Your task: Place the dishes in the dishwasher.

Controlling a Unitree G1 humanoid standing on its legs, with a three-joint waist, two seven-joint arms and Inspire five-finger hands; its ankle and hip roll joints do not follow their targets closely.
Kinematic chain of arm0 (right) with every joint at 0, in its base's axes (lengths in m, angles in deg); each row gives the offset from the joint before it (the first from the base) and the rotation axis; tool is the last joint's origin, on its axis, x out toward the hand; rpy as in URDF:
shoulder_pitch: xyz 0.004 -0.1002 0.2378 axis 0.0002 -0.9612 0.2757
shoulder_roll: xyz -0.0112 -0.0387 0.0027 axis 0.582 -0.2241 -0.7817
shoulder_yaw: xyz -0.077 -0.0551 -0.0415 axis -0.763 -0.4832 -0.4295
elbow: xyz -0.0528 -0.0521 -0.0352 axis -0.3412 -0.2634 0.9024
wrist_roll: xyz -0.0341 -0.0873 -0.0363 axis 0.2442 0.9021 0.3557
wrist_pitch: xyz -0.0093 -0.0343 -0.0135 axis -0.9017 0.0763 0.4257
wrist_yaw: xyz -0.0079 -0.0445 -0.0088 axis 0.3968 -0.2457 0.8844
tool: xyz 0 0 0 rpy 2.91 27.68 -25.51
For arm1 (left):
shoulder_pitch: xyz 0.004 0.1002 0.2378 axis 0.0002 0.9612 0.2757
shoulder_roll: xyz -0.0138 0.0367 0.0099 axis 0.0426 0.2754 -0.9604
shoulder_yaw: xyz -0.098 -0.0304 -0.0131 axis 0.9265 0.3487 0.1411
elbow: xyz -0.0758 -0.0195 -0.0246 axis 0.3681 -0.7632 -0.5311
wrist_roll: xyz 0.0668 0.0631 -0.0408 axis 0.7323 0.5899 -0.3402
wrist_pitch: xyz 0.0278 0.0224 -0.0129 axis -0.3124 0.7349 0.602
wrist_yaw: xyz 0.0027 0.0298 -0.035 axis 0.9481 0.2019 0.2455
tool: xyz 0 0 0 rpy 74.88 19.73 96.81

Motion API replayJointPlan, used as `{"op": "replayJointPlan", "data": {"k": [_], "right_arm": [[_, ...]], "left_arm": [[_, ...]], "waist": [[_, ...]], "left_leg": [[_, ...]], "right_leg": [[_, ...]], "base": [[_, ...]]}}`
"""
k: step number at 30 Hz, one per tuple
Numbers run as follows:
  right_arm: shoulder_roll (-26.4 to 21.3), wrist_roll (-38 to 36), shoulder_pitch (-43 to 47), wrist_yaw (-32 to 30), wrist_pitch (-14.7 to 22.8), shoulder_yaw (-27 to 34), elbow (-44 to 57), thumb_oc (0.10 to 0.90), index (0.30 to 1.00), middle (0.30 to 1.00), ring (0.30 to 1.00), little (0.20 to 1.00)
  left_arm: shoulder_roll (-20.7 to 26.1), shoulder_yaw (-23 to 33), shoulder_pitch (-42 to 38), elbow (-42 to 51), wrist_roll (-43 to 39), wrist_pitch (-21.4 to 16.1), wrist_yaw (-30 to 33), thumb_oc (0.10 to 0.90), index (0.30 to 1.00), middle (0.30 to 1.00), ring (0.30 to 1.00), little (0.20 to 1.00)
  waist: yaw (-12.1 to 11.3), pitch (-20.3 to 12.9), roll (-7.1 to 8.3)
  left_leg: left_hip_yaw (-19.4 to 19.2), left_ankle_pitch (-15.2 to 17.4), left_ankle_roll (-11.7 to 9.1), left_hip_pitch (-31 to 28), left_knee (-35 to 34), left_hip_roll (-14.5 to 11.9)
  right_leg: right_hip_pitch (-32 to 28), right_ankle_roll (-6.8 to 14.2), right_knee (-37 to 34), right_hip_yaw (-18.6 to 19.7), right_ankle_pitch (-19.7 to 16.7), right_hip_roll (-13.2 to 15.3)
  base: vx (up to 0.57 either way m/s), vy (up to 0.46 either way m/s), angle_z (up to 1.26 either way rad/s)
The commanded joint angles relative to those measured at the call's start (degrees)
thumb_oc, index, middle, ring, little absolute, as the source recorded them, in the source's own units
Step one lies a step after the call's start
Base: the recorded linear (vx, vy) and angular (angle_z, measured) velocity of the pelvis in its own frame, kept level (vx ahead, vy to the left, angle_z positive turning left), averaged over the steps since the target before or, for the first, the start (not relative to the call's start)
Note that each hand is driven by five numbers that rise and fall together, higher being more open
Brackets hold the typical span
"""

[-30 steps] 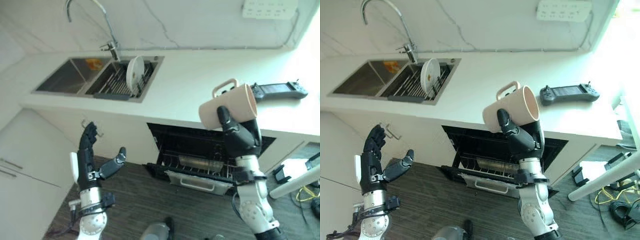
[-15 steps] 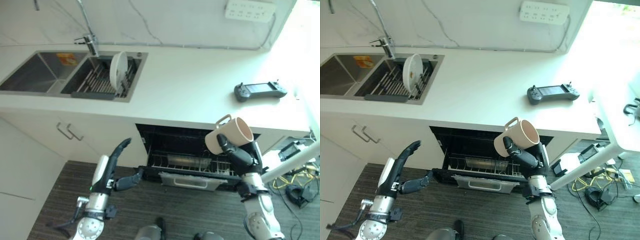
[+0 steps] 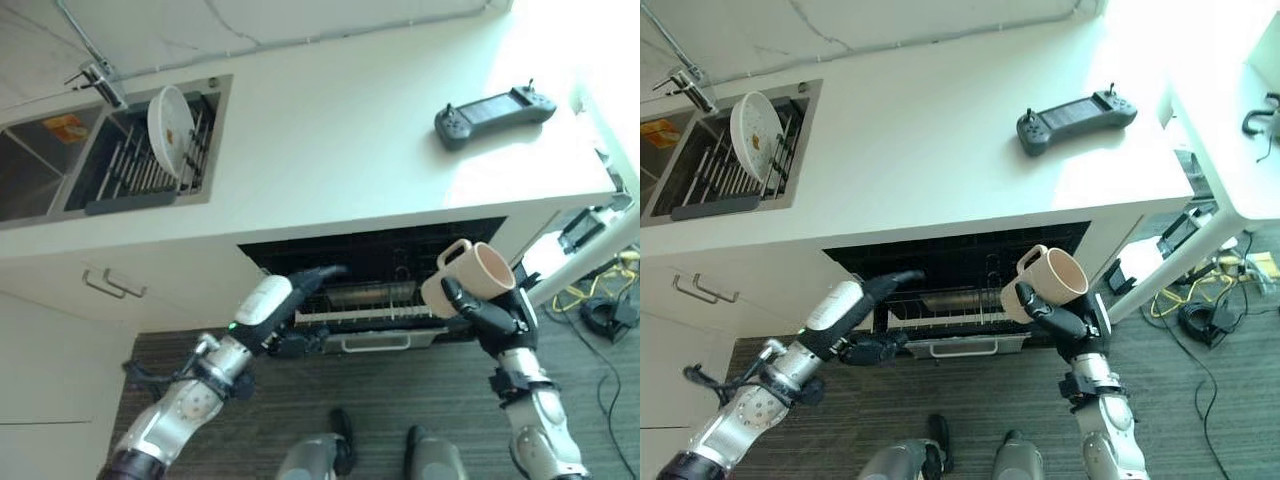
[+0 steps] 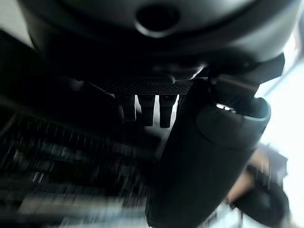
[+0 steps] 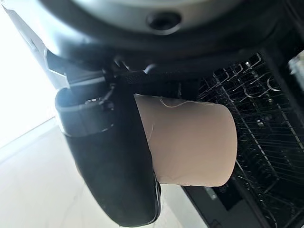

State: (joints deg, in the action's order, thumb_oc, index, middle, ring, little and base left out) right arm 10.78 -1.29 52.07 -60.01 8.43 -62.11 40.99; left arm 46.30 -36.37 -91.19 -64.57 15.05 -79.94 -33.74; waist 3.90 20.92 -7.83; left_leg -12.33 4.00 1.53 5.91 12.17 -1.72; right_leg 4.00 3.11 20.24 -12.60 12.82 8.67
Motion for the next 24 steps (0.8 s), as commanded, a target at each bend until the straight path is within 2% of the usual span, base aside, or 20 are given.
{"op": "replayJointPlan", "data": {"k": [1,5,9,13,15,18,20,24], "right_arm": [[-2.25,2.67,6.5,4.08,2.88,4.39,6.78,0.4,0.3,0.3,0.3,0.3],[-4.51,3.87,7.68,5.4,1.51,5.04,6.08,0.4,0.3,0.3,0.3,0.3],[-6.51,4.91,9.49,5.44,0.25,5.2,5.76,0.4,0.3,0.3,0.3,0.3],[-7.98,6.33,11.97,4.94,-0.71,5.15,5.54,0.4,0.3,0.3,0.3,0.3],[-8.35,7.13,13.85,4.98,-0.72,4.92,5.27,0.4,0.3,0.3,0.3,0.3],[-8.72,7.53,16.81,4.08,-0.46,4.2,5.3,0.4,0.3,0.3,0.3,0.3],[-7.62,7.59,19.23,2.33,0.0,3.23,5.39,0.4,0.3,0.3,0.3,0.3],[-6.23,7.53,20.38,1.52,0.31,2.78,5.79,0.4,0.3,0.3,0.3,0.3]], "left_arm": [[0.44,0.98,-3.08,5.83,-7.38,2.48,-6.78,0.8,0.9,0.9,0.9,0.9],[3.3,-1.03,-4.27,5.97,-7.56,7.21,-13.88,0.8,0.9,0.9,0.9,0.9],[4.68,-2.21,-5.07,4.77,-6.08,10.04,-14.89,0.8,0.9,0.9,0.9,0.9],[5.29,-2.5,-5.65,2.49,-0.61,13.28,-8.31,0.8,0.9,0.9,0.9,0.9],[5.39,-2.66,-6.41,0.02,2.91,14.51,-2.78,0.8,0.9,0.9,0.9,0.9],[5.23,-3.19,-7.65,-3.1,7.41,15.67,5.49,0.8,0.9,0.9,0.9,0.9],[4.0,-3.61,-9.01,-6.75,10.25,16.25,12.85,0.8,0.9,0.9,0.9,0.9],[2.67,-4.25,-10.29,-9.03,13.7,17.52,16.1,0.8,0.9,0.9,0.9,0.9]], "waist": [[0.75,-0.26,-0.29],[1.39,0.9,-1.44],[1.37,1.47,-2.17],[0.83,2.16,-2.4],[0.25,2.66,-2.0],[-0.67,3.73,-1.04],[-1.4,4.65,0.45],[-1.87,5.38,1.67]], "left_leg": [[1.04,8.63,-0.71,-1.85,5.02,-1.3],[0.87,8.29,-0.62,-1.74,5.02,-0.71],[1.09,8.1,-0.59,-1.35,5.02,-0.15],[1.45,8.01,-0.47,-0.53,5.02,0.23],[1.7,7.95,-0.33,0.26,5.02,0.36],[1.77,7.79,-0.03,1.61,5.02,0.19],[1.85,7.43,0.35,2.81,5.02,-0.38],[1.93,7.09,0.6,3.69,5.02,-0.81]], "right_leg": [[-0.7,-0.23,-3.05,-3.48,-0.24,-1.27],[-0.45,-0.18,-3.05,-3.12,-0.41,-1.07],[-0.16,-0.1,-3.05,-3.0,-0.49,-0.85],[0.52,-0.02,-3.05,-2.88,-0.58,-0.76],[1.19,0.01,-3.05,-2.78,-0.69,-0.85],[2.42,-0.08,-3.05,-2.7,-1.02,-1.13],[3.57,-0.25,-3.05,-2.67,-1.71,-1.76],[4.35,-0.32,-3.01,-2.74,-2.32,-2.19]], "base": [[-0.01,0.085,-0.14],[0.01,0.072,-0.13],[0.03,0.057,0.01],[0.0,0.022,0.0],[-0.05,-0.004,0.0],[-0.08,-0.031,0.01],[-0.09,-0.098,0.05],[-0.04,-0.052,0.02]]}}
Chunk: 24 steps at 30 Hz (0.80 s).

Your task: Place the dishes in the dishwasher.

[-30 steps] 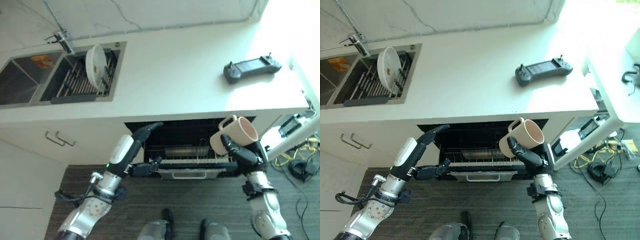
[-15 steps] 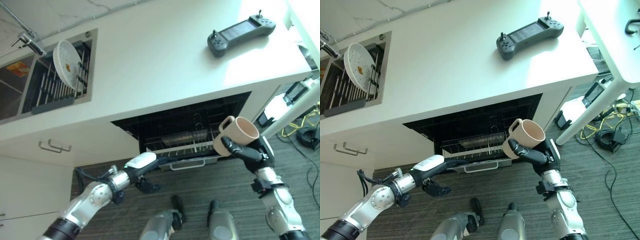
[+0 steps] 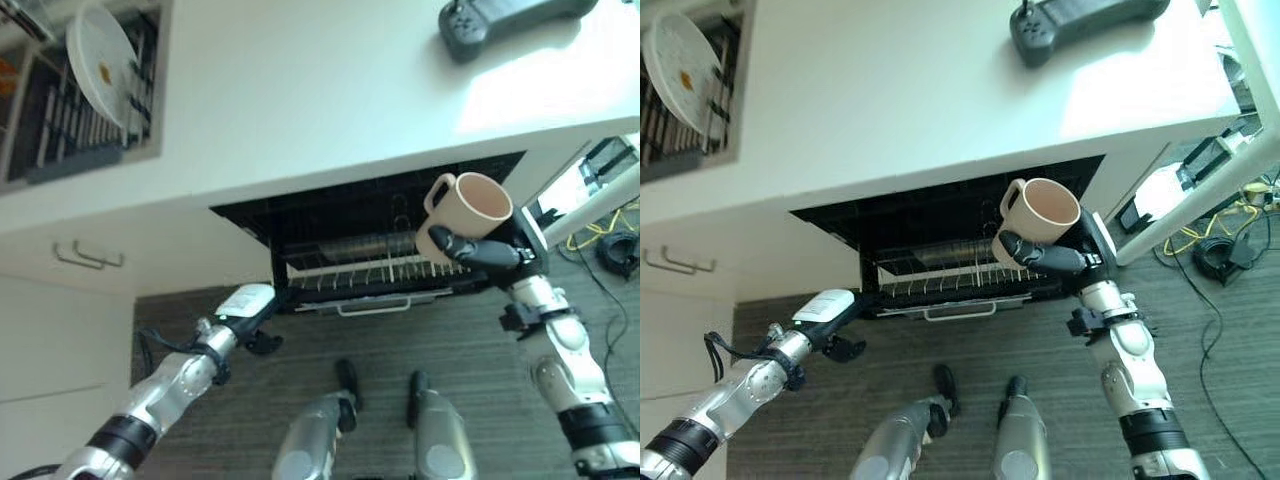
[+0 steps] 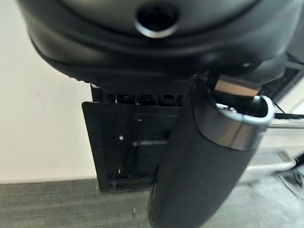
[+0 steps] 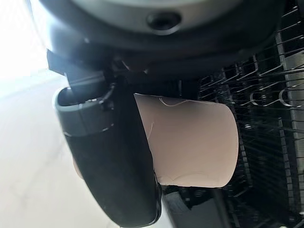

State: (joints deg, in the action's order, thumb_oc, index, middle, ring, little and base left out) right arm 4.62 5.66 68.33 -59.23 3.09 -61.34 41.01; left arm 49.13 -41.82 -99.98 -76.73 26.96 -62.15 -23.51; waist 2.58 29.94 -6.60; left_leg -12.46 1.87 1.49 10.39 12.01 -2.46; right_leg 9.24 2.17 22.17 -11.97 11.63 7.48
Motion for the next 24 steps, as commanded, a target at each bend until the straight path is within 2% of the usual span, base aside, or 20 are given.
{"op": "replayJointPlan", "data": {"k": [1,3,8,9,10,11,13,15,16,18,24], "right_arm": [[0.1,0.51,4.38,0.63,5.59,1.92,6.02,0.4,0.3,0.3,0.3,0.3],[0.6,1.18,5.24,0.07,5.2,1.52,6.24,0.4,0.3,0.3,0.3,0.3],[0.8,2.7,7.5,-1.26,3.42,0.44,6.07,0.4,0.3,0.3,0.3,0.3],[0.68,3.23,9.06,-1.72,2.25,-0.03,5.94,0.4,0.3,0.3,0.3,0.3],[0.55,3.48,9.48,-1.89,1.87,0.0,5.88,0.4,0.3,0.3,0.3,0.3],[0.29,4.15,10.54,-2.84,0.64,-0.03,5.9,0.4,0.3,0.3,0.3,0.3],[-0.48,4.31,11.91,-4.38,-1.14,0.02,5.43,0.4,0.3,0.3,0.3,0.3],[-1.11,4.79,13.03,-5.3,-2.99,0.33,4.77,0.4,0.3,0.3,0.3,0.3],[-2.24,5.86,14.13,-6.12,-5.47,0.94,4.14,0.4,0.3,0.3,0.3,0.3],[-3.83,6.0,15.15,-6.58,-8.41,1.68,3.42,0.4,0.3,0.3,0.3,0.3],[-6.9,7.36,15.99,-6.07,-11.95,3.35,0.05,0.4,0.3,0.3,0.3,0.3]], "left_arm": [[-0.48,1.03,-1.67,2.75,2.31,0.63,6.5,0.8,0.9,0.9,0.9,0.9],[-0.8,0.53,-2.56,1.71,3.08,2.86,7.02,0.8,0.9,0.9,0.9,0.9],[-1.09,-1.45,-3.98,-0.14,3.55,4.84,3.99,0.8,0.9,0.9,0.9,0.9],[-0.96,-3.33,-5.28,-0.18,3.6,4.16,-1.87,0.8,0.9,0.9,0.9,0.9],[-0.8,-3.87,-5.77,-0.12,3.44,3.75,-4.26,0.8,0.9,0.9,0.9,0.9],[-0.49,-5.33,-6.8,0.54,2.82,3.38,-10.84,0.8,0.9,0.9,0.9,0.9],[0.11,-7.04,-7.86,1.9,0.88,2.73,-19.02,0.8,0.9,0.9,0.9,0.9],[0.58,-8.02,-8.53,3.67,-2.98,3.5,-27.75,0.8,0.9,0.9,0.9,0.9],[1.25,-8.72,-8.52,6.49,-6.37,4.55,-37.1,0.8,0.9,0.9,0.9,0.9],[2.23,-9.18,-8.42,8.96,-9.2,5.91,-42.98,0.8,0.9,0.9,0.9,0.9],[5.51,-8.68,-7.99,14.13,-13.28,7.48,-52.37,0.8,0.9,0.9,0.9,0.9]], "waist": [[-0.61,-3.38,0.6],[-0.81,-2.91,0.84],[-1.04,-1.95,0.97],[-1.04,-1.39,1.0],[-1.03,-1.28,1.0],[-0.92,-0.88,0.96],[-0.82,-0.46,0.76],[-0.74,-0.15,0.5],[-0.68,-0.15,-0.15],[-0.59,-0.15,-0.94],[-0.82,-0.15,-2.19]], "left_leg": [[2.11,9.12,0.68,-0.58,5.17,-0.17],[2.38,8.83,0.78,-0.01,5.17,-0.09],[2.91,8.4,0.84,0.69,5.17,0.07],[2.94,8.26,0.88,1.1,5.17,0.06],[2.93,8.25,0.89,1.2,5.17,0.07],[2.8,8.19,0.9,1.4,5.17,0.05],[2.64,8.22,0.87,1.4,5.17,0.07],[2.43,8.27,0.85,1.31,5.17,0.16],[2.2,8.41,0.79,1.16,5.17,0.37],[1.89,8.59,0.69,0.81,5.17,0.63],[1.41,8.86,0.73,-0.13,5.17,1.09]], "right_leg": [[-0.65,0.61,-4.79,-3.37,-1.21,-1.06],[0.08,0.6,-4.16,-3.24,-1.19,-1.13],[0.99,0.6,-3.37,-2.85,-1.29,-1.15],[1.53,0.66,-3.14,-2.71,-1.48,-1.15],[1.68,0.69,-3.09,-2.7,-1.52,-1.14],[2.02,0.73,-2.96,-2.64,-1.66,-1.07],[2.14,0.76,-2.87,-2.63,-1.71,-0.95],[2.1,0.7,-2.87,-2.69,-1.73,-0.79],[2.03,0.64,-2.87,-2.8,-1.65,-0.48],[1.65,0.6,-3.0,-3.02,-1.53,-0.06],[0.86,0.63,-2.8,-3.62,-1.36,0.99]], "base": [[-0.03,-0.018,0.03],[0.0,0.0,0.0],[0.0,0.0,0.0],[0.0,0.0,0.0],[-0.03,0.02,0.0],[0.0,0.0,0.0],[0.0,0.0,0.0],[0.01,0.039,-0.04],[0.03,0.064,-0.01],[0.04,0.071,0.01],[0.05,0.03,0.05]]}}
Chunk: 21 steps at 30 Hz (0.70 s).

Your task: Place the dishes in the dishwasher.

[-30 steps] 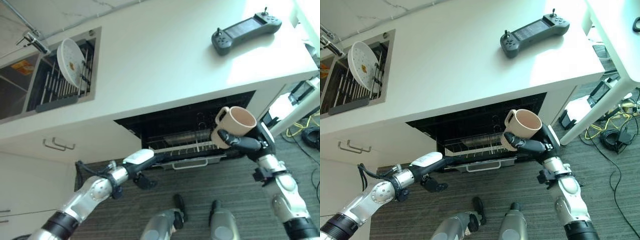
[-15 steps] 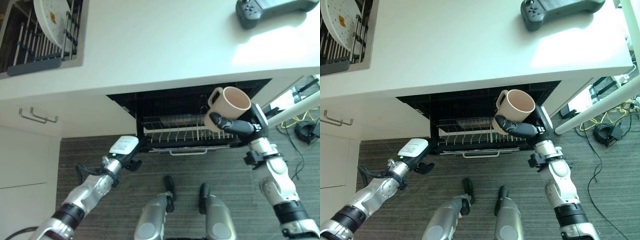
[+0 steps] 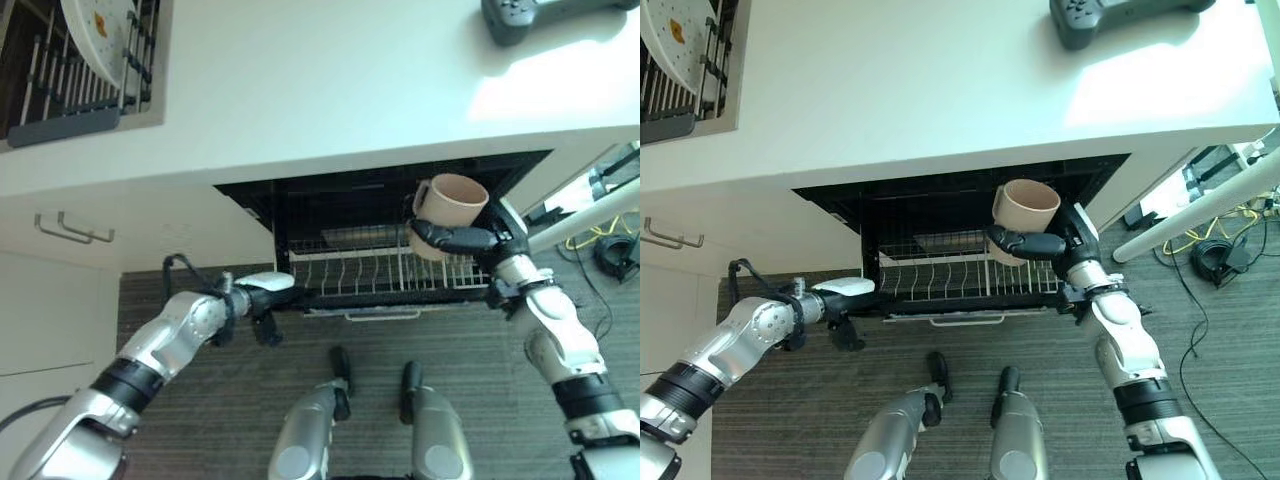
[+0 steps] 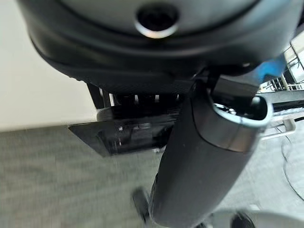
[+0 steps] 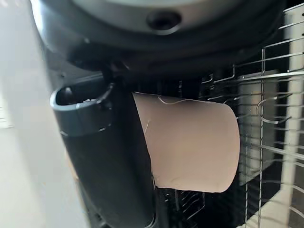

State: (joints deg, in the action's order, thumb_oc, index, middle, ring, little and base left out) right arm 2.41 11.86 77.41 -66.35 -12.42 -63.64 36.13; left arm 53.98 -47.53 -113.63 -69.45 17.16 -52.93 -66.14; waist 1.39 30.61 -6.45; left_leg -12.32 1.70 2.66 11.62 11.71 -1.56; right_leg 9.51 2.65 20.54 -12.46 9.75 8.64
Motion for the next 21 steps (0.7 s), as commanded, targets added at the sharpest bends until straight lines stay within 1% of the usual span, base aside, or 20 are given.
{"op": "replayJointPlan", "data": {"k": [1,6,10,13,14,17,21], "right_arm": [[-5.1,1.64,7.19,0.97,3.15,6.02,4.28,0.4,0.3,0.3,0.3,0.3],[-6.87,3.17,8.8,0.3,2.8,6.94,1.13,0.4,0.3,0.3,0.3,0.3],[-7.42,3.56,9.34,0.43,2.39,7.4,-1.48,0.4,0.3,0.3,0.3,0.3],[-7.4,4.84,9.78,0.18,2.71,6.69,-4.21,0.4,0.3,0.3,0.3,0.3],[-7.55,6.12,10.61,0.1,1.62,6.32,-6.17,0.4,0.3,0.3,0.3,0.3],[-7.27,7.25,11.1,-0.4,-0.36,5.36,-8.31,0.4,0.3,0.3,0.3,0.3],[-6.19,8.67,10.87,-1.22,-1.39,3.39,-11.63,0.4,0.3,0.3,0.3,0.3]], "left_arm": [[1.21,-2.48,5.94,8.01,-3.8,-1.48,-11.26,0.8,0.9,0.9,0.9,0.9],[3.54,-0.58,5.68,11.8,-5.85,-1.24,-15.91,0.8,0.9,0.9,0.9,0.9],[4.97,0.94,4.86,14.34,-7.09,-0.93,-18.58,0.8,0.9,0.9,0.9,0.9],[5.85,1.64,3.69,16.07,-7.61,0.22,-20.53,0.8,0.9,0.9,0.9,0.9],[6.72,2.17,2.8,17.08,-8.74,0.4,-20.74,0.8,0.9,0.9,0.9,0.9],[7.18,2.58,1.76,17.72,-9.04,1.28,-19.54,0.8,0.9,0.9,0.9,0.9],[7.57,3.29,0.66,18.21,-10.5,2.52,-15.83,0.8,0.9,0.9,0.9,0.9]], "waist": [[0.19,-0.81,-2.51],[-0.54,-0.81,-3.15],[-1.2,-0.81,-3.06],[-1.66,-0.81,-2.96],[-1.92,-0.81,-3.09],[-2.16,-0.81,-3.27],[-2.32,-0.81,-3.75]], "left_leg": [[1.29,9.07,-0.44,-1.39,5.48,0.22],[1.68,9.17,-0.24,-1.24,5.48,0.54],[2.09,9.19,0.09,-1.18,5.48,0.77],[2.38,9.08,0.24,-0.94,5.48,0.83],[2.47,9.0,0.27,-0.78,5.48,0.91],[2.54,8.89,0.29,-0.5,5.48,0.9],[2.7,8.74,0.35,-0.59,5.48,0.96]], "right_leg": [[0.43,0.17,-1.31,-3.27,0.52,-0.07],[0.56,0.12,-0.79,-3.54,0.76,0.33],[0.66,0.11,-0.22,-3.84,0.88,0.46],[0.79,0.04,-0.09,-4.13,0.86,0.39],[0.94,0.0,0.05,-4.26,0.9,0.38],[1.1,-0.08,0.17,-4.42,1.0,0.38],[1.01,-0.42,0.41,-4.47,1.2,0.32]], "base": [[0.03,0.006,0.04],[0.02,0.001,0.02],[0.03,-0.029,0.08],[0.01,-0.043,0.11],[0.01,-0.034,0.06],[0.0,-0.01,0.01],[0.0,0.0,0.0]]}}
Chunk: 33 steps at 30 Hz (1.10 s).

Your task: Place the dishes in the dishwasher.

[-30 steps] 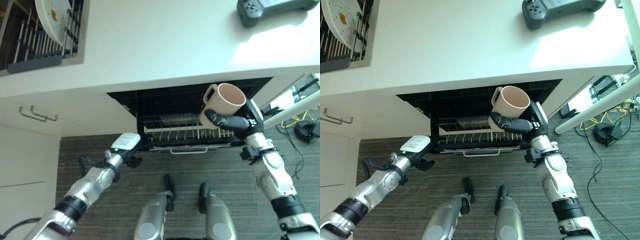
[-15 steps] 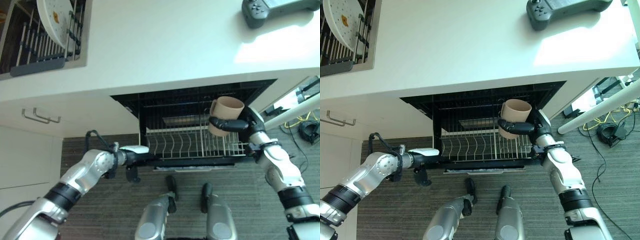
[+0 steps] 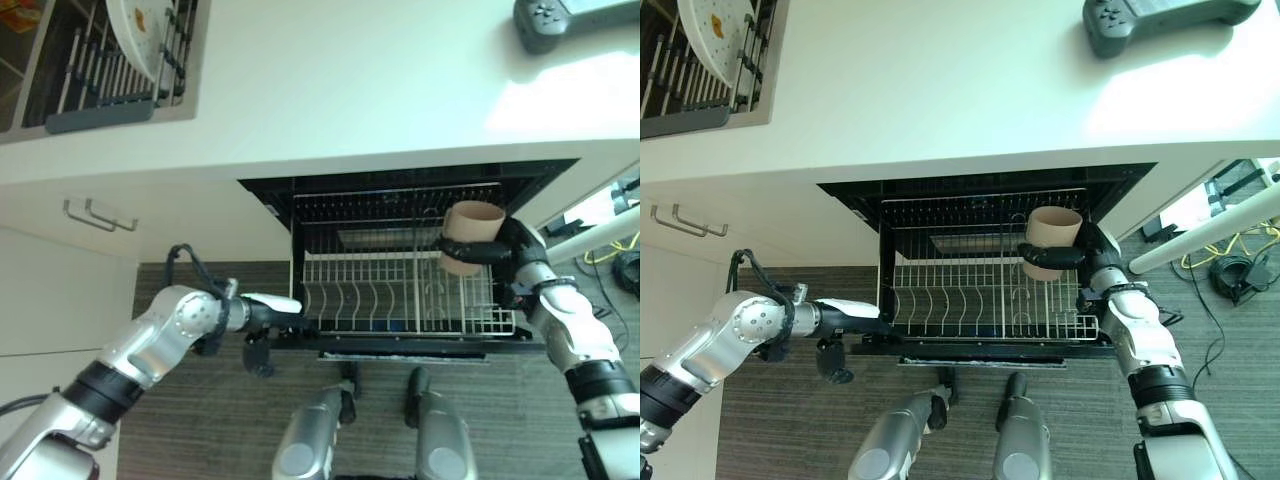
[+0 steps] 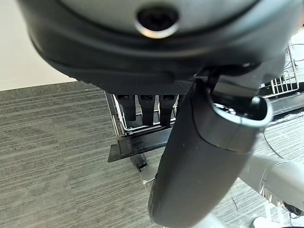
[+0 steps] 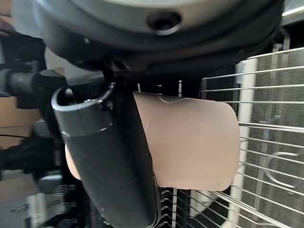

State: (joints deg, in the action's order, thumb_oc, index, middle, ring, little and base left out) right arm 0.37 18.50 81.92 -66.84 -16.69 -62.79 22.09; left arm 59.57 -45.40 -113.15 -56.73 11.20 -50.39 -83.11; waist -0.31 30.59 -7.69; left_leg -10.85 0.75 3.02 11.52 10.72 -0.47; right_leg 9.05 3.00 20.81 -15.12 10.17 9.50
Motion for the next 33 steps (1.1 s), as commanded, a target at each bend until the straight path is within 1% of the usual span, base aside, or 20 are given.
{"op": "replayJointPlan", "data": {"k": [1,3,4,5,12,16,18,20,24,25,26,29,30,32,33], "right_arm": [[-3.78,2.67,6.16,-0.87,2.79,2.23,1.87,0.4,0.3,0.3,0.3,0.3],[-2.75,3.69,5.18,-1.12,1.6,1.6,1.39,0.4,0.3,0.3,0.3,0.3],[-2.33,4.19,4.57,-1.19,1.64,1.21,1.08,0.4,0.3,0.3,0.3,0.3],[-0.91,5.02,2.62,-1.71,2.08,0.48,0.67,0.4,0.3,0.3,0.3,0.3],[2.45,6.49,-1.17,-2.79,3.48,-2.09,0.94,0.4,0.3,0.3,0.3,0.3],[3.8,8.29,-2.9,-4.46,3.13,-3.47,0.78,0.4,0.3,0.3,0.3,0.3],[4.38,10.56,-3.93,-4.58,4.03,-4.27,-0.03,0.4,0.3,0.3,0.3,0.3],[4.77,13.46,-5.58,-4.68,5.07,-5.42,-0.31,0.4,0.3,0.3,0.3,0.3],[5.03,16.56,-7.63,-6.2,5.61,-6.07,-0.2,0.4,0.3,0.3,0.3,0.3],[4.96,17.66,-8.06,-6.41,5.84,-6.27,-0.45,0.4,0.3,0.3,0.3,0.3],[4.84,19.5,-8.44,-6.77,6.48,-6.42,-0.83,0.4,0.3,0.3,0.3,0.3],[4.38,23.37,-9.68,-6.27,7.55,-6.86,-0.75,0.4,0.3,0.3,0.3,0.3],[4.16,24.69,-10.35,-6.07,7.65,-7.12,-0.56,0.4,0.3,0.3,0.3,0.3],[3.88,24.97,-11.55,-6.78,7.18,-7.25,-0.4,0.4,0.3,0.3,0.3,0.3],[3.85,25.57,-12.01,-7.34,7.69,-7.28,-0.82,0.4,0.3,0.3,0.3,0.3]], "left_arm": [[1.96,1.43,-0.03,5.48,-4.84,0.21,2.05,0.8,0.9,0.9,0.9,0.9],[1.82,2.31,-0.44,5.52,-5.11,1.06,5.0,0.8,0.9,0.9,0.9,0.9],[1.72,2.47,-0.74,5.45,-5.05,1.18,5.96,0.8,0.9,0.9,0.9,0.9],[1.54,3.33,-1.14,5.48,-4.88,1.62,7.53,0.8,0.9,0.9,0.9,0.9],[0.61,4.58,-1.4,4.81,-4.21,0.66,11.01,0.8,0.9,0.9,0.9,0.9],[-0.5,4.69,-0.9,4.27,-3.28,0.8,12.23,0.8,0.9,0.9,0.9,0.9],[-1.13,4.42,-0.59,3.71,-2.78,0.66,13.07,0.8,0.9,0.9,0.9,0.9],[-1.68,4.27,-0.24,3.49,-2.51,0.76,13.95,0.8,0.9,0.9,0.9,0.9],[-2.19,4.3,0.3,3.51,-1.99,1.13,14.7,0.8,0.9,0.9,0.9,0.9],[-2.23,4.21,0.48,3.37,-2.01,1.2,14.89,0.8,0.9,0.9,0.9,0.9],[-2.24,4.33,0.61,3.36,-1.88,1.15,15.14,0.8,0.9,0.9,0.9,0.9],[-2.22,4.72,1.18,3.54,-1.77,1.31,15.24,0.8,0.9,0.9,0.9,0.9],[-2.18,4.71,1.54,3.68,-1.64,1.4,15.23,0.8,0.9,0.9,0.9,0.9],[-1.93,5.2,2.17,3.74,-1.65,1.25,15.09,0.8,0.9,0.9,0.9,0.9],[-1.81,5.26,2.29,3.75,-1.56,1.31,15.14,0.8,0.9,0.9,0.9,0.9]], "waist": [[-0.61,-0.8,-2.56],[-0.59,-0.8,-2.6],[-0.51,-0.8,-2.59],[-0.4,-0.8,-2.47],[-0.04,-0.8,-2.44],[0.26,-0.8,-2.66],[0.51,-0.8,-2.78],[0.88,-0.8,-2.99],[1.41,-0.8,-3.18],[1.54,-0.8,-3.0],[1.7,-0.8,-3.32],[2.05,-0.8,-3.44],[2.19,-0.8,-3.18],[2.44,-0.8,-3.05],[2.54,-0.8,-2.99]], "left_leg": [[1.31,9.67,0.02,-0.49,6.47,-0.09],[1.37,9.6,0.15,-0.42,6.47,-0.02],[1.37,9.59,0.2,-0.4,6.47,0.03],[1.32,9.53,0.32,-0.37,6.47,0.08],[1.45,9.15,0.55,0.81,6.47,0.26],[1.44,9.13,0.59,1.33,6.47,0.38],[1.27,9.14,0.6,1.35,6.47,0.38],[1.02,9.18,0.61,1.34,6.47,0.37],[0.57,9.2,0.62,1.38,6.47,0.35],[0.99,10.02,0.32,0.64,6.47,0.72],[0.36,9.23,0.58,1.52,6.47,0.35],[0.21,9.21,0.49,1.76,6.47,0.33],[0.69,10.04,0.17,0.92,6.47,0.73],[0.52,9.99,0.19,1.11,6.47,0.67],[0.43,10.03,0.21,1.17,6.47,0.61]], "right_leg": [[1.52,-0.81,0.29,-1.78,0.87,-0.55],[1.8,-0.98,0.79,-1.65,1.08,-0.55],[1.88,-1.05,0.92,-1.58,1.19,-0.54],[2.16,-1.15,1.39,-1.46,1.29,-0.47],[3.75,-1.26,2.03,-0.73,1.31,-0.76],[4.32,-1.31,1.93,-0.26,1.39,-1.12],[4.47,-1.38,2.02,-0.04,1.49,-1.2],[4.54,-1.41,2.04,0.2,1.62,-1.23],[4.83,-1.43,2.22,0.52,1.78,-1.15],[4.18,-0.96,2.31,1.27,2.83,-1.02],[5.0,-1.42,2.28,0.6,1.96,-1.06],[5.33,-1.39,2.37,0.69,2.07,-1.06],[4.58,-0.86,2.5,1.39,3.15,-0.87],[4.9,-0.86,2.64,1.51,3.14,-0.84],[5.01,-0.84,2.67,1.5,3.16,-0.82]], "base": [[0.0,0.0,0.0],[0.0,0.0,0.0],[0.0,0.0,0.0],[0.0,0.0,0.0],[-0.01,0.011,-0.02],[-0.03,0.042,-0.11],[-0.02,0.05,-0.07],[-0.02,0.064,0.0],[0.0,0.045,-0.02],[-0.02,0.037,-0.03],[-0.02,0.038,-0.03],[-0.02,0.029,-0.1],[0.04,0.028,-0.09],[0.0,0.013,-0.01],[0.0,0.0,0.0]]}}
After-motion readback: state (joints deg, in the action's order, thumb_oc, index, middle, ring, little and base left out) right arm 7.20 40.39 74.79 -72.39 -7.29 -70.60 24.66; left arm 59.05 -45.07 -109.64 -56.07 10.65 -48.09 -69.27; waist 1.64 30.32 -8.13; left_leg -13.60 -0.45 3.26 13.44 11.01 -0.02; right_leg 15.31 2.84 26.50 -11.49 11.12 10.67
